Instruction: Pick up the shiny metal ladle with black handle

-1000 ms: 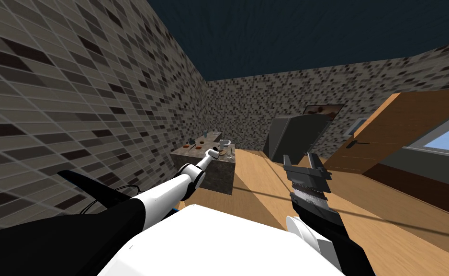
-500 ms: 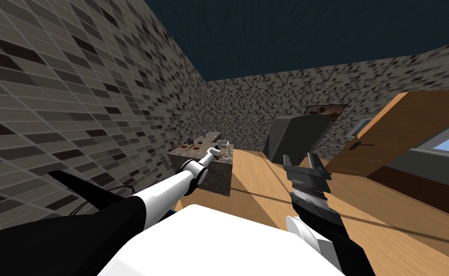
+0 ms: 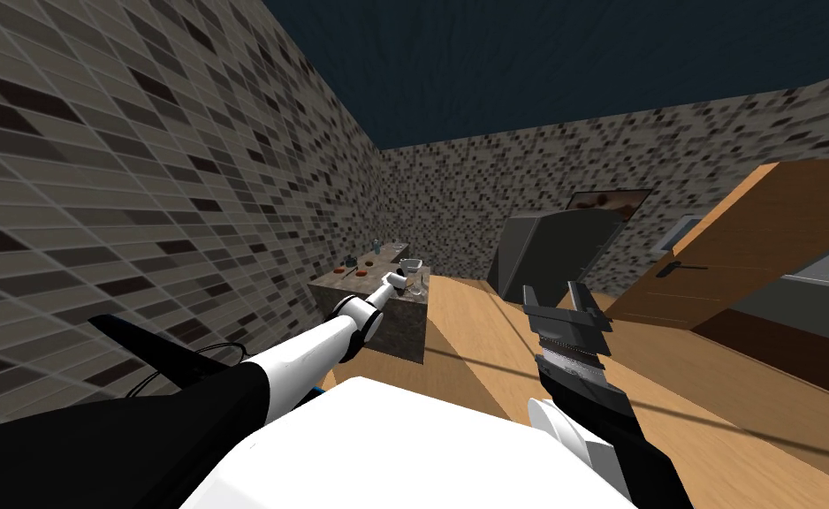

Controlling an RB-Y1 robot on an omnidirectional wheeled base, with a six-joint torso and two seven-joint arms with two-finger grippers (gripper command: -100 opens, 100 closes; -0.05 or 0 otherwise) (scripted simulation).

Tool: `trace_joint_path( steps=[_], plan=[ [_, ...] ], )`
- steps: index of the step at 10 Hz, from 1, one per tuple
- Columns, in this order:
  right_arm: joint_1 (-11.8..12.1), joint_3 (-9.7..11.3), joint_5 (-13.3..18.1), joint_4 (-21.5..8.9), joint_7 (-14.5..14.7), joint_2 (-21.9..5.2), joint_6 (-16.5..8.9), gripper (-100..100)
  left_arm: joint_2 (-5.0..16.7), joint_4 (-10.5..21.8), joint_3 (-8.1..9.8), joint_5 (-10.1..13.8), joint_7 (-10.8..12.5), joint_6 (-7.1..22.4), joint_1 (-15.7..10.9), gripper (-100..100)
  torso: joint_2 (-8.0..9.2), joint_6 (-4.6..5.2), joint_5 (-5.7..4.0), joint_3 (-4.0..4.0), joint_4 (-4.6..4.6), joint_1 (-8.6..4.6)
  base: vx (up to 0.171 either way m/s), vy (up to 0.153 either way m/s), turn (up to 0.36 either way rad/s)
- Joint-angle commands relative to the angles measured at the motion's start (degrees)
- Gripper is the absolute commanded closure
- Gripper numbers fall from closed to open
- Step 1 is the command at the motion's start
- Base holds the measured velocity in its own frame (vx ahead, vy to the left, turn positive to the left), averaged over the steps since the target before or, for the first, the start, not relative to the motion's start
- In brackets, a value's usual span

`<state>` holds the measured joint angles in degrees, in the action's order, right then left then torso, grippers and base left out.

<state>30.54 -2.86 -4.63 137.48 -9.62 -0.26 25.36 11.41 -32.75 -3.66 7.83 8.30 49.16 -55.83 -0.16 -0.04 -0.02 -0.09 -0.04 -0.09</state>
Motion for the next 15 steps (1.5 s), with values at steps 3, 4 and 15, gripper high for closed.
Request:
trace_joint_path(
  steps=[3,4,15],
  plan=[
    [0.0,0.0,0.0,0.0,0.0,0.0,0.0,0,0.2,-4.0,-0.34,0.3,-0.6,1.4,2.3,-100,-0.03,0.00,0.01,-0.02,-0.01,0.03,0.042,-0.020,0.034],
    [0.0,0.0,0.0,0.0,0.0,0.0,0.0,0,0.3,-6.8,-0.65,0.6,-1.1,2.6,4.4,-100,0.04,0.01,0.01,0.02,0.01,0.06,0.037,-0.013,0.070],
    [0.0,0.0,0.0,0.0,0.0,0.0,0.0,0,1.0,-23.9,-2.17,2.0,-3.4,8.5,14.7,-100,-0.01,0.00,0.01,-0.01,-0.01,0.02,0.046,-0.032,0.054]
  ],
)
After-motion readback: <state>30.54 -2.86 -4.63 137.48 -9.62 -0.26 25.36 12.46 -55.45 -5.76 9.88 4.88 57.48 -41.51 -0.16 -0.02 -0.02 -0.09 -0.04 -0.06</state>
